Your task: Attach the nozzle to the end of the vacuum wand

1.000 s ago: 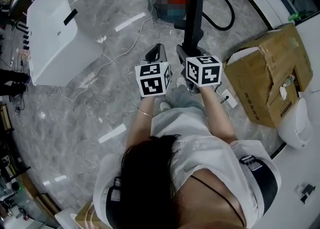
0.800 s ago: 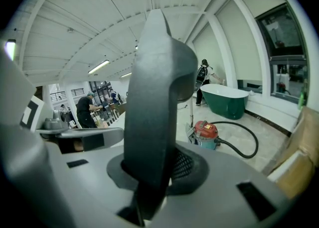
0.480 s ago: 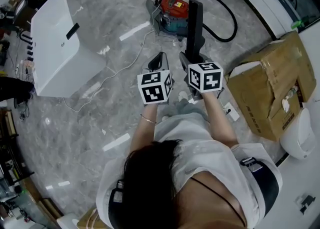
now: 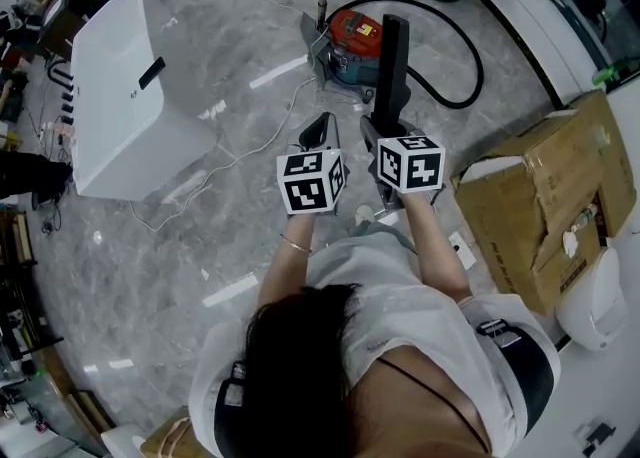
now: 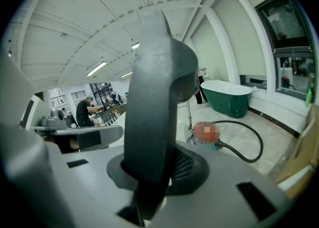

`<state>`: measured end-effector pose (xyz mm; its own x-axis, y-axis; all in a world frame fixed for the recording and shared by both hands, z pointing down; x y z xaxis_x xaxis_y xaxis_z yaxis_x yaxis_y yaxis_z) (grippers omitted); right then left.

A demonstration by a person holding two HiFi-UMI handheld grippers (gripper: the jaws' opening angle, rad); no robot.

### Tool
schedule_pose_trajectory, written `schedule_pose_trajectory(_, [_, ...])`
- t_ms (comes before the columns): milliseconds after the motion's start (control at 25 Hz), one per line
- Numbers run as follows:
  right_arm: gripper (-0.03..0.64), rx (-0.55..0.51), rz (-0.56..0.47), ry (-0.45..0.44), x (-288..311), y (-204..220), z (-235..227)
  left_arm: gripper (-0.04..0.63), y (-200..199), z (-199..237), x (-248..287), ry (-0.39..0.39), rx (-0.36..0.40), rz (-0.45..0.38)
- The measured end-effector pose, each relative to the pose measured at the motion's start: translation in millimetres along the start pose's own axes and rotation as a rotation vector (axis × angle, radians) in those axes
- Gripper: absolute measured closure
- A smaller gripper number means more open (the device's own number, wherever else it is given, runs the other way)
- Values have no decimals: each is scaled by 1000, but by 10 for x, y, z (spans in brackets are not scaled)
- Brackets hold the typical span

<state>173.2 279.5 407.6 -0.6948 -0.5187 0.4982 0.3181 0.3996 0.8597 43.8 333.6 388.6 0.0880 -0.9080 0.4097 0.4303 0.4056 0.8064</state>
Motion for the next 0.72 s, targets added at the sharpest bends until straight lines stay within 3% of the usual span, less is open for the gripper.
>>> schedule_pose_trajectory(200, [531,-40,-12,-18,109,-157,-123,592,-56,-5,196,-30,-37,-15])
schedule_pose_trajectory(560, [532,-30,-4,-20,256,-204,-503,592,-71,-175,566,-30,1,13])
schedule_pose_trajectory(720, [531,-52,-10,-21,326,-260,-616,592,-42,-188,727,-22,-31,37])
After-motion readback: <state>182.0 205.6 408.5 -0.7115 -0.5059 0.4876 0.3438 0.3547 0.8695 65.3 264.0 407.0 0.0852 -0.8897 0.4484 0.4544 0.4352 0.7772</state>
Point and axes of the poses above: the fingertips, and each gripper's own axes: x forward along the fingers, z to its left, y out of its underside, the point moved 7 cm from there along -x, backward along the fingers, and after that the axes turned 13 degrees about -x, right-handed, at the moved point
